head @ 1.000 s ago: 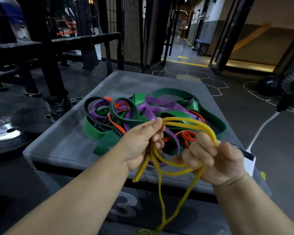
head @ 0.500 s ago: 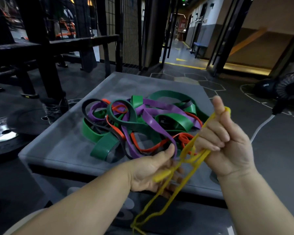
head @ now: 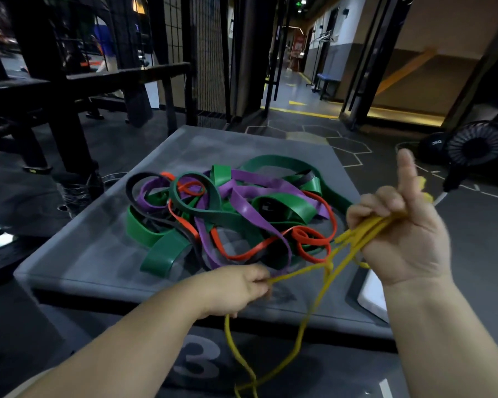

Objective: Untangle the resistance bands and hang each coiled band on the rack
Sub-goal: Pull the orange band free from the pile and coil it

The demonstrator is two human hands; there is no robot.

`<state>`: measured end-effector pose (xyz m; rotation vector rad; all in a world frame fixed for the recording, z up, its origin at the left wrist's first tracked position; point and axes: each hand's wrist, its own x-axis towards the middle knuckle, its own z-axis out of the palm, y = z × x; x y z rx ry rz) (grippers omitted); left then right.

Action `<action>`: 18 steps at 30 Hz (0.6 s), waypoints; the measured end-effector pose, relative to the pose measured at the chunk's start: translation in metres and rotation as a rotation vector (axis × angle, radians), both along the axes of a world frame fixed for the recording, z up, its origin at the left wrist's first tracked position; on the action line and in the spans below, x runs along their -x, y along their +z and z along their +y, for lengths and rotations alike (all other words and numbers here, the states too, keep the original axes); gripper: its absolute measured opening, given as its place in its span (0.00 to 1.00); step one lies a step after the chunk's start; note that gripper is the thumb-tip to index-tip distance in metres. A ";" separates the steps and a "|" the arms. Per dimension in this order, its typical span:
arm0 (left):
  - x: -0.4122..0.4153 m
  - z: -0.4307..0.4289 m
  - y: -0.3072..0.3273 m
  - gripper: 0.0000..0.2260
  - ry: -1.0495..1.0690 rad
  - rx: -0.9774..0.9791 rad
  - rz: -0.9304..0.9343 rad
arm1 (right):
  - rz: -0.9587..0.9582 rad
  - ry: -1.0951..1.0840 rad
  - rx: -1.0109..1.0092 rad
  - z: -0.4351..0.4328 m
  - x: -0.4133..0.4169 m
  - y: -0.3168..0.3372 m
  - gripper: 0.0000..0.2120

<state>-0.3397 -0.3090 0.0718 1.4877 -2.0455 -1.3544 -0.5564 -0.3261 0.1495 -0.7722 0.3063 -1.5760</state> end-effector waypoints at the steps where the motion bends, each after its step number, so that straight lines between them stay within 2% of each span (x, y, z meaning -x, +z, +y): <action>1: 0.001 0.001 0.004 0.07 -0.006 0.080 -0.010 | 0.053 -0.006 -0.024 0.000 -0.005 -0.002 0.13; 4: 0.005 0.002 0.018 0.07 -0.021 0.290 0.037 | 0.295 0.006 -0.101 0.002 -0.025 -0.013 0.16; 6: 0.007 0.003 0.025 0.07 -0.018 0.354 0.113 | 0.477 0.023 -0.115 0.005 -0.037 -0.024 0.17; 9: 0.005 0.003 0.030 0.08 -0.007 0.440 0.111 | 0.784 0.025 -0.064 0.008 -0.050 -0.040 0.17; 12: 0.005 0.000 0.028 0.08 0.094 0.484 0.156 | 1.005 -0.011 -0.029 0.009 -0.057 -0.047 0.15; 14: 0.001 0.000 0.030 0.07 0.154 0.422 0.211 | 1.022 -0.011 -0.040 0.009 -0.059 -0.046 0.14; 16: -0.007 0.000 0.034 0.10 0.099 0.321 0.170 | 0.948 -0.007 -0.083 0.008 -0.056 -0.040 0.13; 18: -0.019 0.000 0.037 0.07 0.018 0.209 0.103 | 0.897 -0.014 -0.124 0.006 -0.049 -0.035 0.13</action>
